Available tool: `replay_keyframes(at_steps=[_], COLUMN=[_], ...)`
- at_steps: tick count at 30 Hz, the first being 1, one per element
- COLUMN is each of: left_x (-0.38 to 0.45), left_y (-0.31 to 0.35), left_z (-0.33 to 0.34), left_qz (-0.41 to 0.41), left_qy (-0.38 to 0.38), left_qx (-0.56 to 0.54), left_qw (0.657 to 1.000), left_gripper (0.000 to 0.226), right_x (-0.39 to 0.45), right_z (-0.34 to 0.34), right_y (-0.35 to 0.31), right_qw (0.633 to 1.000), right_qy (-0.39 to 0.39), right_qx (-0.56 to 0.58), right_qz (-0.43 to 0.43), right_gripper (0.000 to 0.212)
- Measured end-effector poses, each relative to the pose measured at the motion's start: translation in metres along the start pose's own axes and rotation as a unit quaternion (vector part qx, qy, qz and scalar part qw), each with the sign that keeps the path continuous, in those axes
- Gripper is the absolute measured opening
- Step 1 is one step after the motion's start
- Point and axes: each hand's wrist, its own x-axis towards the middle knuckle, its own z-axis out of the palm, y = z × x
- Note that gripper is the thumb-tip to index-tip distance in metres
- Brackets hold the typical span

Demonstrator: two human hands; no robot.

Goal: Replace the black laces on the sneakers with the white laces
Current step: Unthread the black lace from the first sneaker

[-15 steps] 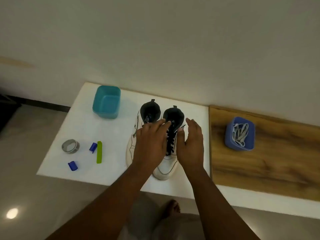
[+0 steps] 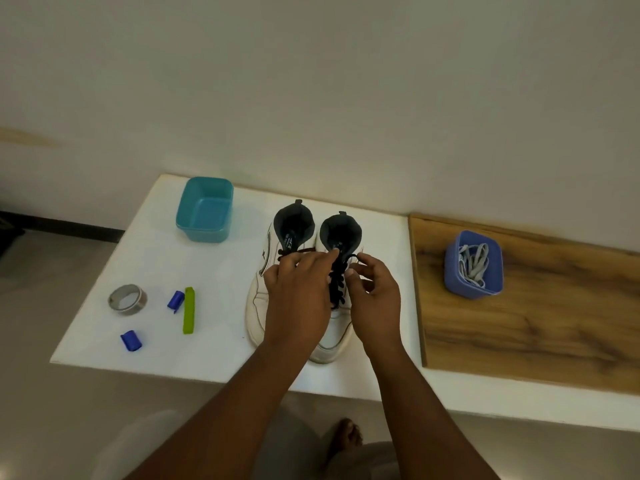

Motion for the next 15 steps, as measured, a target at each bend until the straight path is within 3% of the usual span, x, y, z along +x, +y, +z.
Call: replay_keyframes(at_steps=[9, 15], left_x=[0.028, 0.035], left_y=[-0.011, -0.02], left_z=[0.016, 0.015], left_qz=[0.022, 0.046], left_qy=[-0.007, 0.028], left_qx=[-0.015, 0.004], left_qw=[1.0, 0.999], left_gripper=[0.063, 0.048], right_x=[0.03, 0.036], right_z=[0.004, -0.003], right_y=[-0.008, -0.005], right_qw=[1.0, 0.999], right_qy=[0.01, -0.015], right_qx=[-0.022, -0.004], right_qz=[0.011, 0.031], right_gripper=[0.012, 0.009])
